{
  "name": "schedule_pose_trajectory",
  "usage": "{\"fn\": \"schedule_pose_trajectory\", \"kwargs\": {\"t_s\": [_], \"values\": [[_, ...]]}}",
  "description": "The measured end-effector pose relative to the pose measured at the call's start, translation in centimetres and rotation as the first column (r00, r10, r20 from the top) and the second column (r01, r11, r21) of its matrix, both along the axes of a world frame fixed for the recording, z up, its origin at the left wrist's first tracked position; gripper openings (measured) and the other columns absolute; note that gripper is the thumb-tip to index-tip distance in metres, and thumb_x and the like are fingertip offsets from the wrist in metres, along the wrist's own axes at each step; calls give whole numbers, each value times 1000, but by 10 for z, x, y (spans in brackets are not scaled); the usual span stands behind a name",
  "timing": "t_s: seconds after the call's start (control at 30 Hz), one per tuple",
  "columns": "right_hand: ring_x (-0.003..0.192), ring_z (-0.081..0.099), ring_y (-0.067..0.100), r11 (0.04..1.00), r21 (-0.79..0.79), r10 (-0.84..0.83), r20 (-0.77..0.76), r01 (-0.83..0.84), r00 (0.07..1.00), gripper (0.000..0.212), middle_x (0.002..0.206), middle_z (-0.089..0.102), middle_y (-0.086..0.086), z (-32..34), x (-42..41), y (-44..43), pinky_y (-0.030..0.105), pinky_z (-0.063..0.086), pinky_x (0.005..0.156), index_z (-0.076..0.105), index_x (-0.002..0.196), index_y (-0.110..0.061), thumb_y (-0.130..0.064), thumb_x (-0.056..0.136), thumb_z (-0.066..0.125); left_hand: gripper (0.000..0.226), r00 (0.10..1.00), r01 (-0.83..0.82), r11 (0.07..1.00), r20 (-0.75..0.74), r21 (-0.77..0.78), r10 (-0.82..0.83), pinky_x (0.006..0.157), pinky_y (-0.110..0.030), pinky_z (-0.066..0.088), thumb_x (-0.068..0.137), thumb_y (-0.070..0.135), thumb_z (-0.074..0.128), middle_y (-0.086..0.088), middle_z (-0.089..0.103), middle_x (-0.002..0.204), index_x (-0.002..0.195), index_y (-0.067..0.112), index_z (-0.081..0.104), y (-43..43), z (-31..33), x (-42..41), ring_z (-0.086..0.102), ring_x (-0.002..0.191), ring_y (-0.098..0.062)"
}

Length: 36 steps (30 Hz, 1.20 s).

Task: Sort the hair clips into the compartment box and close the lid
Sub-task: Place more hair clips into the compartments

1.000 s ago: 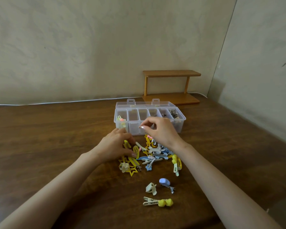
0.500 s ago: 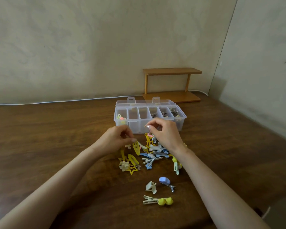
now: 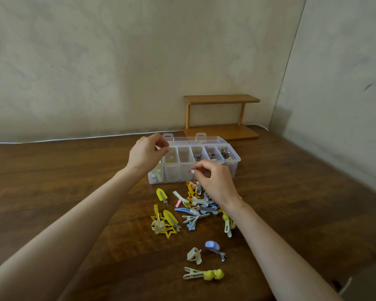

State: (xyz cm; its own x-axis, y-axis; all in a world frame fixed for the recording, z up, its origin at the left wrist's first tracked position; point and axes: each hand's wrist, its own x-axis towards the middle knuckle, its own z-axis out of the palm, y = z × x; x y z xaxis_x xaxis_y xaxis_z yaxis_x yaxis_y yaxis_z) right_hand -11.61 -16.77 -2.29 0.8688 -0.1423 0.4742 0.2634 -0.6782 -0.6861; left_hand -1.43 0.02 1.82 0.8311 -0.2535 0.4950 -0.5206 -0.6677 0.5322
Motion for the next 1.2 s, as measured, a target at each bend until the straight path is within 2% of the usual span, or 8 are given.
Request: {"fn": "schedule_pose_trajectory", "kwargs": {"t_s": [0.13, 0.27, 0.47, 0.6, 0.7, 0.83, 1.1, 1.2], "values": [[74, 58, 4, 1000, 4, 18, 4, -18, 1000, 11, 80, 66, -5, 1, -1, 2, 17, 47, 65, 71, 92, -14, -18, 90, 61, 10, 997, 23, 1000, 78, 20, -24, 68, -26, 39, 86, 21, 62, 3, 61, 98, 95, 16, 62, 13, -11, -13, 52, 87, -14], [77, 64, 8, 999, -9, 32, 1, -32, 1000, 10, 80, 68, -4, 0, -1, 3, 27, 54, 71, 70, 91, -14, -18, 90, 61, 10, 986, -27, 998, 166, 65, 16, 56, -17, 32, 85, 19, 64, 6, 54, 86, 88, 15, 56, 27, -14, -33, 47, 75, -11], [79, 62, 9, 999, -23, 22, -17, -22, 1000, 11, 82, 68, -3, 2, -2, 3, 28, 54, 72, 70, 94, -14, -17, 90, 61, 25, 944, -59, 982, 331, 181, -4, 55, -23, 32, 73, 20, 76, -3, 50, 91, 90, 11, 59, 40, -24, -53, 41, 78, -13], [78, 62, 9, 999, -16, 30, -20, -30, 999, 11, 81, 68, -3, 3, -3, 4, 28, 54, 73, 70, 92, -15, -17, 90, 60, 32, 979, 109, 944, 133, 311, -156, 62, -22, 42, 73, 41, 71, 7, 56, 90, 94, 18, 60, 38, -27, -61, 52, 85, -14], [78, 63, 9, 999, -13, 44, -28, -44, 999, 11, 79, 67, -4, 3, -4, 4, 31, 55, 73, 70, 90, -15, -17, 89, 59, 43, 981, 180, 882, -12, 436, -194, 75, -26, 44, 74, 49, 68, 8, 57, 110, 108, 24, 60, 34, -31, -63, 50, 105, -12], [77, 64, 10, 998, -18, 57, -24, -57, 998, 11, 78, 67, -5, 3, -4, 4, 35, 55, 73, 71, 89, -15, -16, 89, 60, 40, 973, 230, 865, -104, 447, -205, 77, -24, 45, 76, 50, 64, 10, 56, 113, 110, 29, 61, 37, -35, -59, 48, 102, -5], [78, 65, 12, 998, -9, 65, -32, -66, 997, 10, 78, 67, -4, 3, -5, 6, 38, 55, 76, 70, 89, -16, -17, 89, 60, 17, 967, 248, 872, -49, 422, -252, 74, -16, 49, 84, 34, 63, 8, 68, 105, 96, 23, 65, 42, -40, -57, 63, 92, -4], [78, 65, 12, 998, -10, 65, -33, -65, 997, 10, 78, 67, -4, 3, -4, 6, 38, 56, 76, 70, 89, -16, -17, 89, 60, 27, 957, 258, 843, -3, 472, -291, 66, -13, 40, 84, 43, 60, 13, 65, 109, 106, 28, 61, 41, -37, -61, 62, 92, -5]]}}
